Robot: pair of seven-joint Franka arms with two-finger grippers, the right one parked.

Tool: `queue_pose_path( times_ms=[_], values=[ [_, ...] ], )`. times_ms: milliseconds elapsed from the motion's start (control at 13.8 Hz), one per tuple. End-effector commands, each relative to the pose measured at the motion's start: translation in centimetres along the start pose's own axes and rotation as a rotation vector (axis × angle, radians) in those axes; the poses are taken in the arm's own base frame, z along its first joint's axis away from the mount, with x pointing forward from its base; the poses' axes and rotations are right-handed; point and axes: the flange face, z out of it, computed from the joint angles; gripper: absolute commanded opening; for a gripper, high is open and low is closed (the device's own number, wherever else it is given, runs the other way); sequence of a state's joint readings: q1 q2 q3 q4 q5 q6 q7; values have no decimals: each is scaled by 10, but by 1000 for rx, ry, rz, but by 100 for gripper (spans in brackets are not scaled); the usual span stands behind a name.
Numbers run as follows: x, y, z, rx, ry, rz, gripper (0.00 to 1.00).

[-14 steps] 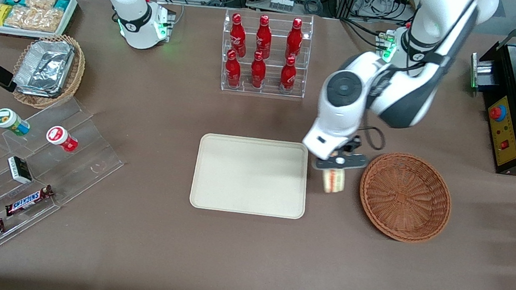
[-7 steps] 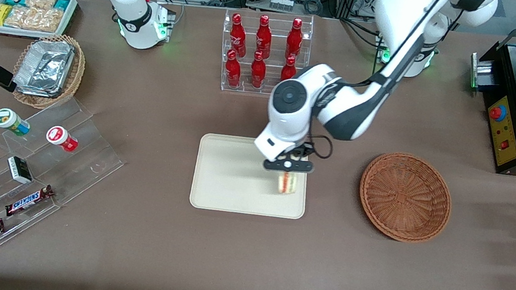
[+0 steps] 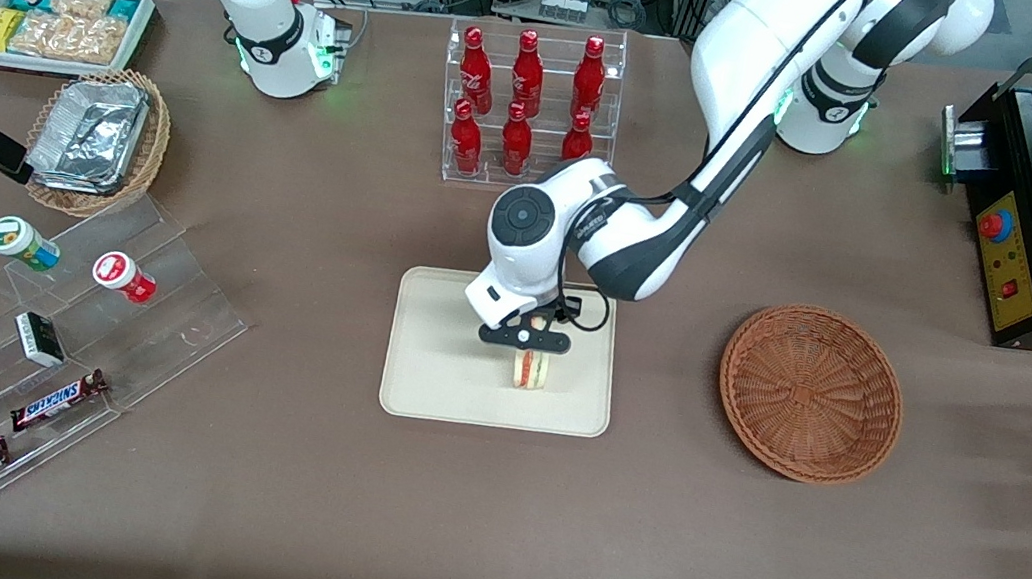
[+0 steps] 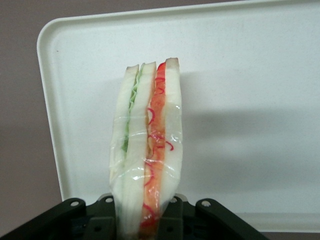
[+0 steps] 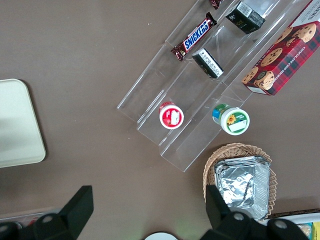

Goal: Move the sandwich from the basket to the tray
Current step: 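Lower the sandwich onto the tray and open the left gripper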

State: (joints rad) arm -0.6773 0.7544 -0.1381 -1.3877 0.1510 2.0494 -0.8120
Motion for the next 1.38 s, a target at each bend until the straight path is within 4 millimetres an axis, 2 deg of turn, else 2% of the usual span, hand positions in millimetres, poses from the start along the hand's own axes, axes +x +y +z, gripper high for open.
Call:
queue_pose_path(
  times_ms=[0,145,508,581,653,726,1016,1306],
  values=[
    [6,7,10,-4,31,41,0],
    [7,11,23,-12,36,40,0],
    [8,11,30,-14,35,41,2],
    [8,11,31,-13,34,42,40],
    [8,11,30,-20,40,44,73],
    [8,12,30,-22,42,35,100],
    [12,9,22,-29,50,23,100],
    [20,-2,-5,-35,73,3,100]
  ],
)
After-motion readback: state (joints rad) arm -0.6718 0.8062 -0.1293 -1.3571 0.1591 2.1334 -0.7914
